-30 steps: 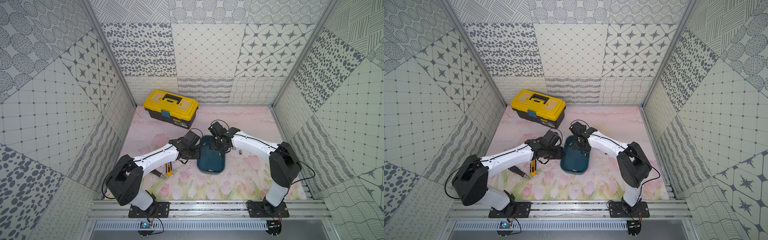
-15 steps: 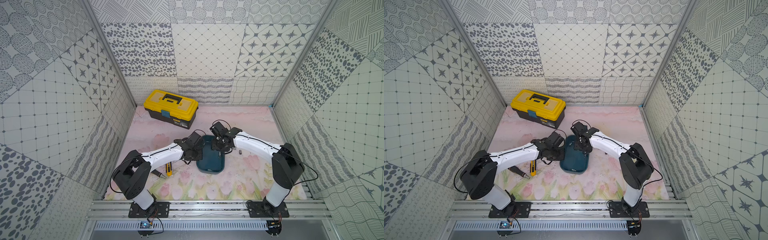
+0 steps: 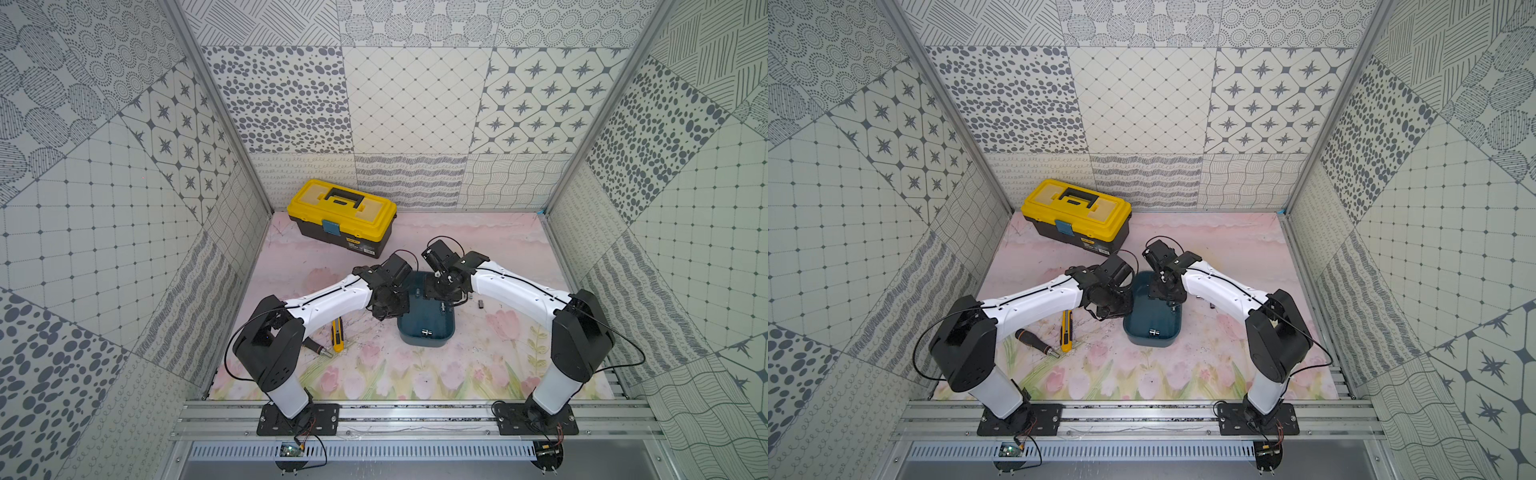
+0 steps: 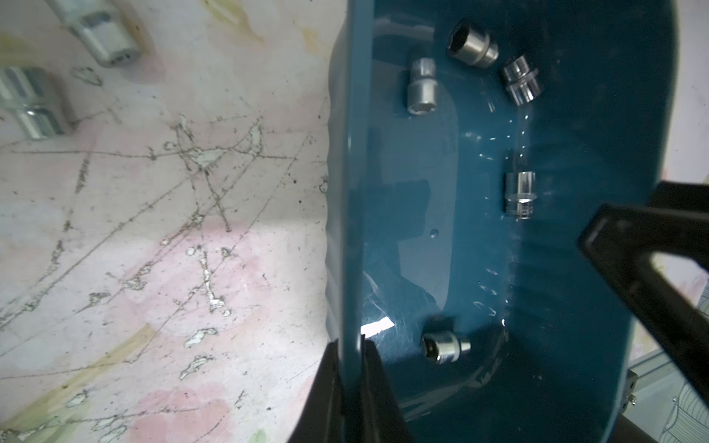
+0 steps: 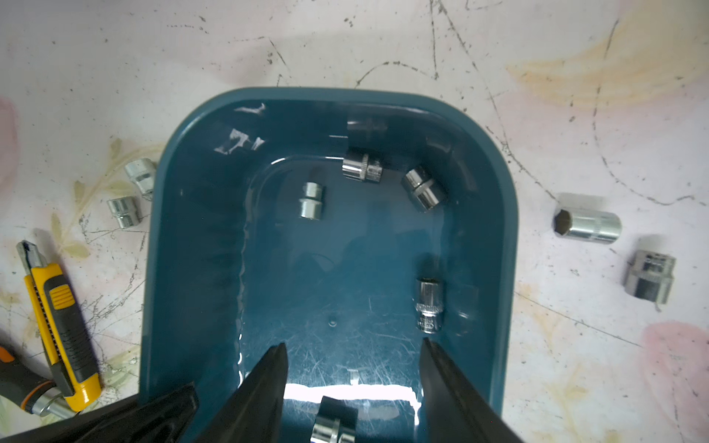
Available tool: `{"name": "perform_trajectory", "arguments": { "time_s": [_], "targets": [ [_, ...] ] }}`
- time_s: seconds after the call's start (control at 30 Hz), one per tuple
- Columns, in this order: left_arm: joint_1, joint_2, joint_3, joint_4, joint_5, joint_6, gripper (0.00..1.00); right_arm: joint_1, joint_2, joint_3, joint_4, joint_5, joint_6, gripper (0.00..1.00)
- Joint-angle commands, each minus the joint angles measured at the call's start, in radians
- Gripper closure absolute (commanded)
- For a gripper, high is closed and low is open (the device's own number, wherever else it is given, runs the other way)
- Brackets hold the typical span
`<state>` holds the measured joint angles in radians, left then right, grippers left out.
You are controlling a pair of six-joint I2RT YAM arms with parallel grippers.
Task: Take out the socket from the storage box
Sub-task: Adjust the storage box at the center of the board.
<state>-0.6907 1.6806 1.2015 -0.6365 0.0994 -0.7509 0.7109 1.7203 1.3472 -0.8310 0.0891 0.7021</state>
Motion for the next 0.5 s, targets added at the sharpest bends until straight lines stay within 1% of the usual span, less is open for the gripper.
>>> {"name": "perform_trajectory", "arguments": {
  "time_s": [0.0,0.23,0.47],
  "targets": [
    [0.0,0.011,0.023,-0.074,0.114,-0.065,0.99,-0.002,-0.038,0.027,-0.017,-0.009,-0.014,0.4],
    [-0.001,-0.003,0.001,-0.043,0.086,-0.065,0.99,-0.003,-0.034,0.026,-0.013,-0.018,-0.028,0.4],
    [0.0,-0.042,-0.078,0.051,0.034,-0.053,0.99,0.0,-0.016,0.0,0.046,-0.039,-0.037,0.4]
  ]
}}
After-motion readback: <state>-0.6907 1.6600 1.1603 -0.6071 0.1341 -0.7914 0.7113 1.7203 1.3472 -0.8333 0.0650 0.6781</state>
